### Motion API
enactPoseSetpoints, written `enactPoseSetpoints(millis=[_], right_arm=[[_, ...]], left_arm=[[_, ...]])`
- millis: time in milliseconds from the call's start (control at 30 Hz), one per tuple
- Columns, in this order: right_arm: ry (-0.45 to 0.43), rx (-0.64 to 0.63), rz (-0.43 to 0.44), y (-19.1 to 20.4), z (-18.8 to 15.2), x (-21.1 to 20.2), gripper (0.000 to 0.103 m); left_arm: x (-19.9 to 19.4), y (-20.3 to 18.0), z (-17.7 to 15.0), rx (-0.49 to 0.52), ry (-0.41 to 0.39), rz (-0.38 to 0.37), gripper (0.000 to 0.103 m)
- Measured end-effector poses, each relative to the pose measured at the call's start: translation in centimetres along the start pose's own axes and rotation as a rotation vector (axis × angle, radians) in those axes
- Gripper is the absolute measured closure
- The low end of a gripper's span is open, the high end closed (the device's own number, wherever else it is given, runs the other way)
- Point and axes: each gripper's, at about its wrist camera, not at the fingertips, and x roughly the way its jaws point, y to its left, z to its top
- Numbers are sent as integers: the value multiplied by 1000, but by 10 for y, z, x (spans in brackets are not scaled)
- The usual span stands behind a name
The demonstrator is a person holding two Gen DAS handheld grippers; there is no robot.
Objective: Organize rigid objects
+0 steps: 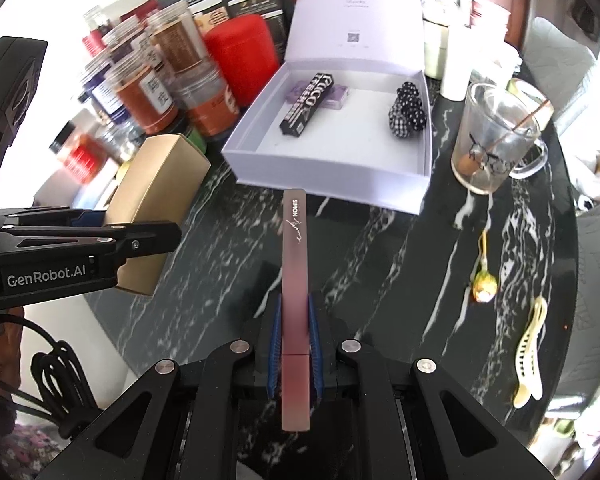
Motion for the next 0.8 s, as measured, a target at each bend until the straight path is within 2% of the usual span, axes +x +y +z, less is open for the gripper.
enactPoseSetpoints(millis=[800], right_arm=[[-21,93,-58,-17,77,36,90]], left_arm=[[32,15,92,84,9,-20,60]])
